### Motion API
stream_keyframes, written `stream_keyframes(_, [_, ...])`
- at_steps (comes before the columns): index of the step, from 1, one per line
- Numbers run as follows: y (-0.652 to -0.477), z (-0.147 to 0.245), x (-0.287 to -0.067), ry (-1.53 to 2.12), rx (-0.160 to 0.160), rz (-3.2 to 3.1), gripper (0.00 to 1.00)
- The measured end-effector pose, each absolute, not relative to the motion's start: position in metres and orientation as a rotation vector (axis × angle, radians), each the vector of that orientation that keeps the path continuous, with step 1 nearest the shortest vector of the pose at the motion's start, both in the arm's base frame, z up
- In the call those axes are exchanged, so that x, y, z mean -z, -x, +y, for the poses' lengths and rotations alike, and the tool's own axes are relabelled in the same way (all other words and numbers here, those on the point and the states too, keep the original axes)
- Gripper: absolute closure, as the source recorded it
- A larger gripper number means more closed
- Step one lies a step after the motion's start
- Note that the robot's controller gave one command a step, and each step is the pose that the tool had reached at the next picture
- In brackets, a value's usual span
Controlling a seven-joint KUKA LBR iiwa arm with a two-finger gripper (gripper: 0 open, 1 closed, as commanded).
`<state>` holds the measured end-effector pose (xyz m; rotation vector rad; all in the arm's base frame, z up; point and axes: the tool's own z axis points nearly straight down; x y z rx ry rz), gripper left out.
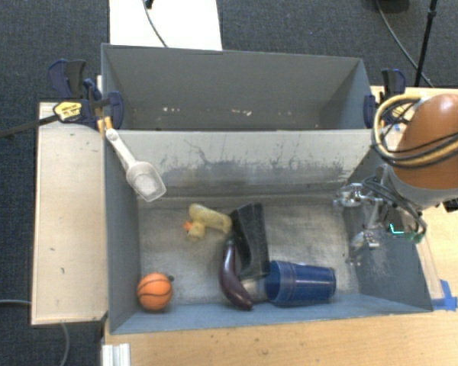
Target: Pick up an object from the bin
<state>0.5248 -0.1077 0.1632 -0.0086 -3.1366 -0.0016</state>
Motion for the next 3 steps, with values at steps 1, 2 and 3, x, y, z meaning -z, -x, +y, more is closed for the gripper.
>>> stream_keyframes(1, [-0.527,-0.107,-0.167,0.004,0.0,-3.145,0.0])
stream_keyframes(2, [-0.521,-0.09,-0.155,-0.069,-0.006,-3.149,0.0])
stream_keyframes(3, [-0.509,-0.071,-0.156,-0.161,0.008,-3.134,0.0])
